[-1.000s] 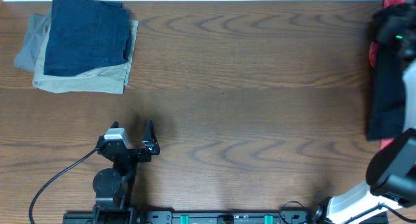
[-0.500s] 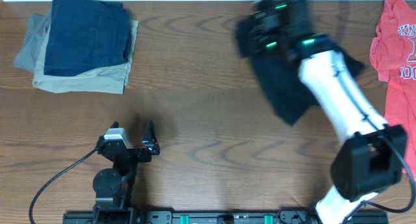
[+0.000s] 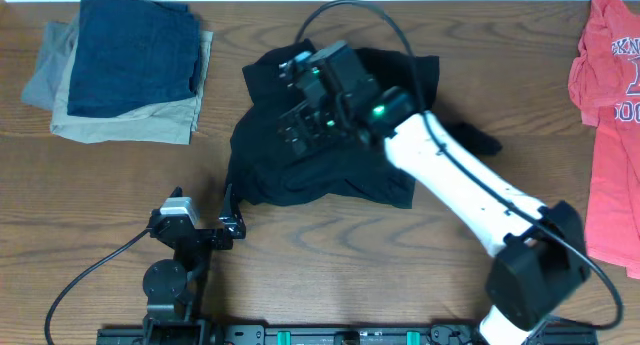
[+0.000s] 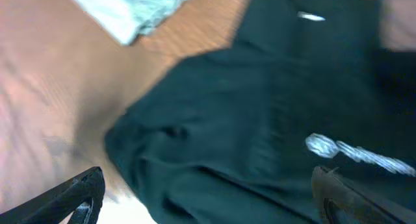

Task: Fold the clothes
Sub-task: 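Drag the black polo with the right gripper onto the table center, then grasp the polo's right side with the right gripper and pull it rightward, then reach the left gripper to the polo's lower left edge and grasp it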

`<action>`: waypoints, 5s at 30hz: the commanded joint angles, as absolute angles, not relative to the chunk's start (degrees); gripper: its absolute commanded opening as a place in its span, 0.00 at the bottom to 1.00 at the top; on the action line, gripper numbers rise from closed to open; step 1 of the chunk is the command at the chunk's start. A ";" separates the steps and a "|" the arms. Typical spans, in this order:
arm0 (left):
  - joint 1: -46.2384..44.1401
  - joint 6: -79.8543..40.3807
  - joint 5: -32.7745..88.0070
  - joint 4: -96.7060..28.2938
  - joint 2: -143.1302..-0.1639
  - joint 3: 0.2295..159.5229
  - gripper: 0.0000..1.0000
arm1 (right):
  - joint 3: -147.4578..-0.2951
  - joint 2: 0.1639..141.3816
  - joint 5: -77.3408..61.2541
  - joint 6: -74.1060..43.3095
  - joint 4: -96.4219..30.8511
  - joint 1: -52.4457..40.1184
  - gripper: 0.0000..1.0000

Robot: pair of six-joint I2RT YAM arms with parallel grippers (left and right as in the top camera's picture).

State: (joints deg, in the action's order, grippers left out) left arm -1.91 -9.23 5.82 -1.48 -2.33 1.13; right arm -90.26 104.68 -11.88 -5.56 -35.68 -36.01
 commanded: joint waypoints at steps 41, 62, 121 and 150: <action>-1.74 -9.65 7.20 -3.49 -2.37 0.23 0.98 | -56.80 102.06 -9.93 -21.21 -43.24 -18.17 0.70; -1.74 -9.65 7.20 -3.49 -2.37 0.23 0.98 | -59.88 105.60 -7.62 -23.81 -45.08 -19.11 0.01; -1.74 -7.99 30.00 -20.18 -38.22 29.89 0.98 | -80.23 83.05 11.11 -27.53 -71.88 -6.26 0.01; -15.38 -26.28 38.22 -3.29 -81.30 32.45 0.98 | -80.25 83.05 1.13 -24.27 -66.83 17.43 0.01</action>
